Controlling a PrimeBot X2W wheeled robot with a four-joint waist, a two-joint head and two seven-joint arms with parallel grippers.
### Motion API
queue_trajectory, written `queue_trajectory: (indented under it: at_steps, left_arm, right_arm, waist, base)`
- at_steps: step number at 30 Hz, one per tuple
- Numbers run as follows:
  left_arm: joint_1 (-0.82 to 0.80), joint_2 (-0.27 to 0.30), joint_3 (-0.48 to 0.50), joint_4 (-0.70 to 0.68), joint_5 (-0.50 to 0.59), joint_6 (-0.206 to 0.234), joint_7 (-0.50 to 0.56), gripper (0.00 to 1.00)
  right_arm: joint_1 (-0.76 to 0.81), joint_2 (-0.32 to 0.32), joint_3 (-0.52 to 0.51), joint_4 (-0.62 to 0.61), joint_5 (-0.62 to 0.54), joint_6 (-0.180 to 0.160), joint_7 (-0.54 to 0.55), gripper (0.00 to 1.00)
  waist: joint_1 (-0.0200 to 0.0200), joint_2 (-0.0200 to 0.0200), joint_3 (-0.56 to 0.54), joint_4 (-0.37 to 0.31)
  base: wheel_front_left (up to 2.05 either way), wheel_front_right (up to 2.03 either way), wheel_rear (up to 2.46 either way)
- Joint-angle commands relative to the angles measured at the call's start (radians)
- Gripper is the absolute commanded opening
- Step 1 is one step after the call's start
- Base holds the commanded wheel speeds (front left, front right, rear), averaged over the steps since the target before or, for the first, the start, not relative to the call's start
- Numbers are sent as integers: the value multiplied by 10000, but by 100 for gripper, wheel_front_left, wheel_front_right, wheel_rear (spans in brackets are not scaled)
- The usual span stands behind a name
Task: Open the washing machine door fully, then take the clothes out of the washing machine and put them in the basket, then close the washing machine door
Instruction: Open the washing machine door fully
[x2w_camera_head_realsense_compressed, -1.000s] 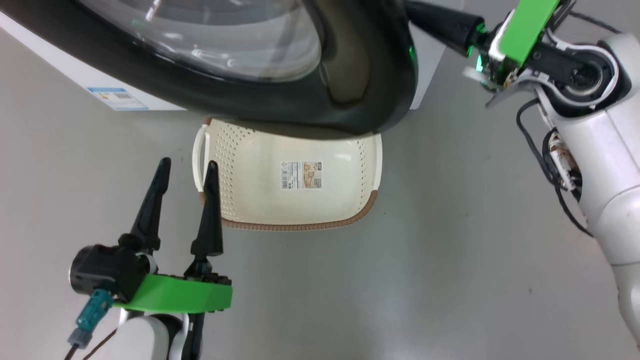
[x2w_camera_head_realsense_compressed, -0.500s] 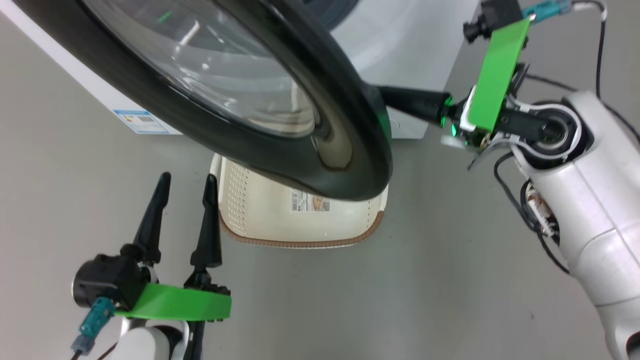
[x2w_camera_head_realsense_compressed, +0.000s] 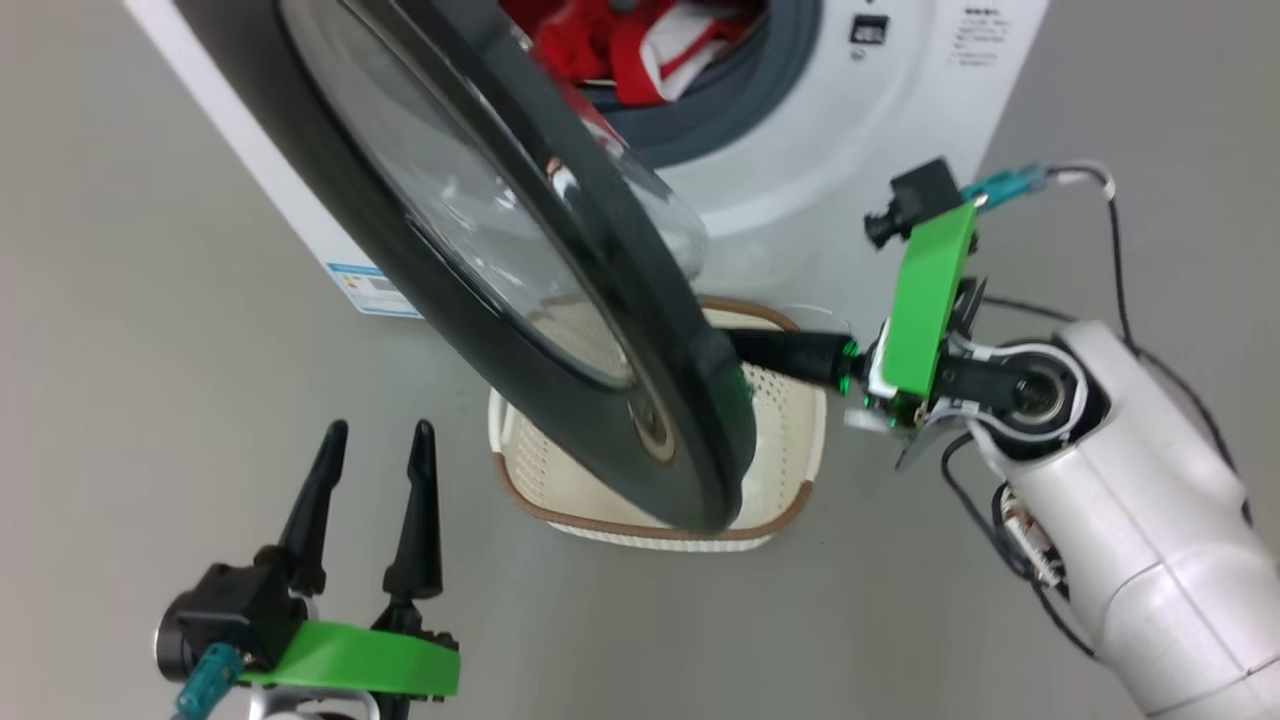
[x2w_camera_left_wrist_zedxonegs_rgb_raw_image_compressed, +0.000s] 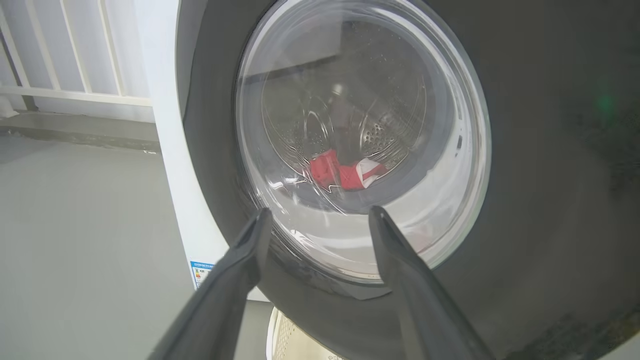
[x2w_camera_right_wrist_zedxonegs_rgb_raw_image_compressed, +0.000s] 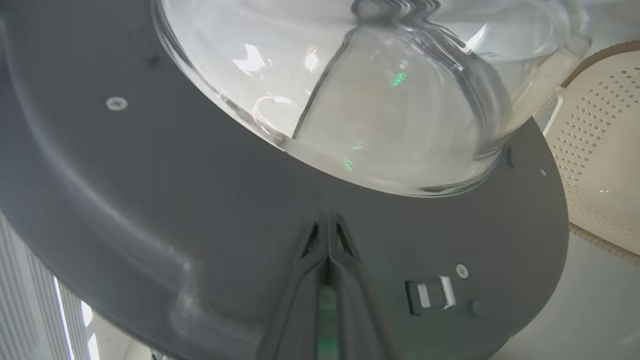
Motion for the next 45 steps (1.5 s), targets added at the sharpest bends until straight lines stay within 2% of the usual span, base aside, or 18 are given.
queue_trajectory:
  at_steps: [1,16,33,45]
  left_arm:
    - [78,173,352,-178,-2,-31,-90,100]
    - [456,173,484,172,115,-235,-90,100]
    - [537,173,479,420,68,-279,-90,100]
    - [663,173,680,147,-140,-105,-90,100]
  right_arm:
    - [184,320,61,-231,66,77,62,0]
    - [806,756,218,-19,-173,77,-67,0]
    - [1025,971,720,176,-76,77,-196,0]
    - [676,986,1764,231,451,77,-563,0]
  waist:
    - [0,0,-420,434]
    - [0,0,-1269,1661]
    - [0,0,-1901,2668]
    - [0,0,-1757,2804]
  base:
    - [0,0,0]
    - [0,0,0]
    - [0,0,0]
    - [0,0,0]
